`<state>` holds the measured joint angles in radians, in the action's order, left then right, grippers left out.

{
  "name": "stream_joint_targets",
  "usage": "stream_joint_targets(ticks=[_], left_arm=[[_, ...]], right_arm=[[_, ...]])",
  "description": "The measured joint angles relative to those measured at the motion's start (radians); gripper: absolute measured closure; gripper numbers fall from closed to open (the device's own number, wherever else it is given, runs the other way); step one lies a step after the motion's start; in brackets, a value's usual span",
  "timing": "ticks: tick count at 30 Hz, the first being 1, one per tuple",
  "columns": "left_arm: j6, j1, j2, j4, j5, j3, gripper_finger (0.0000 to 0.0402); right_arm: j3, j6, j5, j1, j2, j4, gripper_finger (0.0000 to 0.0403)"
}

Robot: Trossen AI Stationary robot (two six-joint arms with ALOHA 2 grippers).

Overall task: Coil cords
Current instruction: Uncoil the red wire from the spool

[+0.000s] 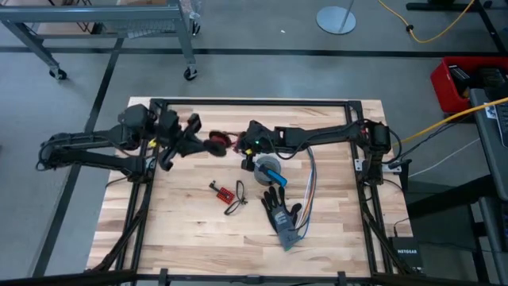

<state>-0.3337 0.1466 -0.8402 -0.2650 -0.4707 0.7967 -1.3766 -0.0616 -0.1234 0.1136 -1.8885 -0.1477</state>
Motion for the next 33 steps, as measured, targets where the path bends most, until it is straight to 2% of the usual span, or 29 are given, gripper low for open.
stream_joint_targets(ticks=[16, 21, 27, 33], left_arm=[[0.080, -0.128, 0.000, 0.231, -0.108, 0.000, 0.0402], [0.071, -0.162, 0.000, 0.344, -0.109, 0.000, 0.0402], [-0.019, -0.180, 0.000, 0.542, -0.105, 0.000, 0.0402], [-0.052, -0.175, 0.000, 0.748, -0.025, 0.000, 0.0402]], right_arm=[[0.000, 0.041, -0.001, 0.108, 0.000, 0.033, 0.0397], [0.000, 0.068, 0.003, 0.130, 0.000, 0.032, 0.0397], [0.000, 0.091, 0.010, 0.138, 0.000, 0.032, 0.0397], [0.000, 0.109, 0.049, 0.136, 0.000, 0.032, 0.0397]])
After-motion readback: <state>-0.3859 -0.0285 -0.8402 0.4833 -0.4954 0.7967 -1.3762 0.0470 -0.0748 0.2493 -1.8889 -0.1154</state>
